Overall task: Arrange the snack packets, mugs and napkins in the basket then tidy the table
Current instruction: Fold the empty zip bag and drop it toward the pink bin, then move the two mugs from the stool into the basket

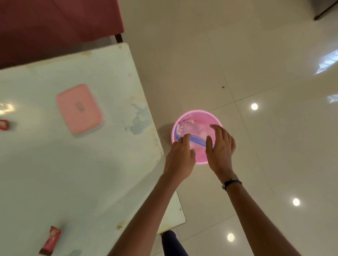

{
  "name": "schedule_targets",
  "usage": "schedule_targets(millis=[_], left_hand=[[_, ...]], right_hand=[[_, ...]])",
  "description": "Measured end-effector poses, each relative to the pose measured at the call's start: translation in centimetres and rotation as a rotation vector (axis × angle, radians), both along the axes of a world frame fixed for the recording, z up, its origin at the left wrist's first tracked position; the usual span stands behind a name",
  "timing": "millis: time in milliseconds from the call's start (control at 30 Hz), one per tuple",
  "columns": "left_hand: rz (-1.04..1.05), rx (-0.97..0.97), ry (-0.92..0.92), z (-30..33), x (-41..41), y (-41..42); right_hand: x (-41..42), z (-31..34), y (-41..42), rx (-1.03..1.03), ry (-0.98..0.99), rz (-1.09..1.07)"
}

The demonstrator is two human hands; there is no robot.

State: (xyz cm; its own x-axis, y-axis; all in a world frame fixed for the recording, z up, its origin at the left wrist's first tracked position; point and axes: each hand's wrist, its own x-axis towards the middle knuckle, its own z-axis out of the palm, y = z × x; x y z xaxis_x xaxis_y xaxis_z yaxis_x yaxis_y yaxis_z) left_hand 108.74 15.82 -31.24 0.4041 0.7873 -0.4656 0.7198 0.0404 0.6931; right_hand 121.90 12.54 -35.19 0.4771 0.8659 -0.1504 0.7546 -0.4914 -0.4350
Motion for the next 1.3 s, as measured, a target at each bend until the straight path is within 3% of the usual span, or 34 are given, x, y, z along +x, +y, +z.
schedule_targets(millis=[200,467,900,1300], left_hand=[[0.216,0.059,-0.118,5.8,-6.1,-0.5],[0.494,0.109,-0.174,13.2,-20.7,-2.6],[0.803,0.132,-0.123,19.9,-45.1,-9.8],[1.199,0.095,-0.38,22.9,-57.9,-9.2]], right_hand=[[-6.7,6.8,0.3,0.173,0.171,0.096],[-21.2,15.3,-0.2,0.267,0.333,0.214],[-44.1,22.7,-4.6,0.186,0.647,0.32],[-56.6,26.2,-1.7,0.151,0.648,0.613]])
